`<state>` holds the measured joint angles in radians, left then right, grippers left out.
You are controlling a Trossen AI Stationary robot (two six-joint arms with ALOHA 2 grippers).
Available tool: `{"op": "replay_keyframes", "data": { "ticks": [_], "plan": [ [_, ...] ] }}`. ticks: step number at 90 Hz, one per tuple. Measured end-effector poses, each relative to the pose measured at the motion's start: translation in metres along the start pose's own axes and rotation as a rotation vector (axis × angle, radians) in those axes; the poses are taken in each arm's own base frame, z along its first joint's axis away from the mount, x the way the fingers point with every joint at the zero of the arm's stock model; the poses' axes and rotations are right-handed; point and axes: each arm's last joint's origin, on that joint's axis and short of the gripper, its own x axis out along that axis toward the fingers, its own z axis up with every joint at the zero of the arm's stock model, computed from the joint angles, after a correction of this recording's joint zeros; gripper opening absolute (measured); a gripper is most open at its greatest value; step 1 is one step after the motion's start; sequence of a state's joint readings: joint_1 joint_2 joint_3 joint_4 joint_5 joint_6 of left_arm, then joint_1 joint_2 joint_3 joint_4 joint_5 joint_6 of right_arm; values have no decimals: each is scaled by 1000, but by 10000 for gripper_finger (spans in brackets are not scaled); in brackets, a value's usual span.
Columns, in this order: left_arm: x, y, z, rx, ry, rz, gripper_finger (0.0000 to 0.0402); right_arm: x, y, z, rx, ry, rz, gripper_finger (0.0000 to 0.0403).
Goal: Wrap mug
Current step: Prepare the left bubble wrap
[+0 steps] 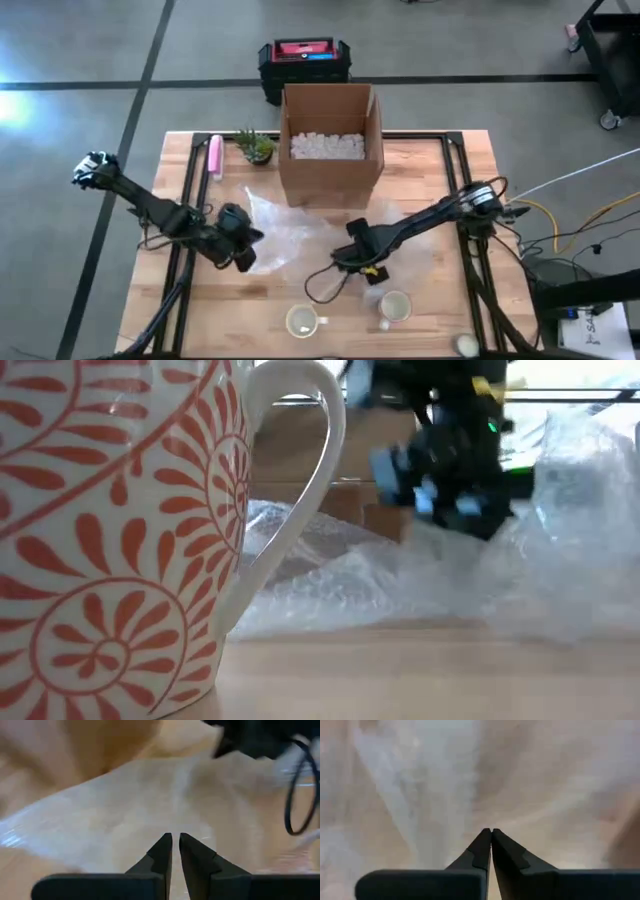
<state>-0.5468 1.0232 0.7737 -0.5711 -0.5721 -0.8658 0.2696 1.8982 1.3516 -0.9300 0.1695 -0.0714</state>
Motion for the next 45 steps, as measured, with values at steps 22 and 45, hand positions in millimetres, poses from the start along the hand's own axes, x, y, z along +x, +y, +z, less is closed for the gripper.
{"op": "replay_keyframes", "data": {
  "ticks": [22, 45],
  "plan": [
    [26, -12, -15, 99, 98, -31, 64, -5, -2, -3, 48, -62, -11, 0],
    [16, -5, -13, 98, 324, 112, 192, 3, 0, -3, 67, -66, -14, 0]
  ]
}}
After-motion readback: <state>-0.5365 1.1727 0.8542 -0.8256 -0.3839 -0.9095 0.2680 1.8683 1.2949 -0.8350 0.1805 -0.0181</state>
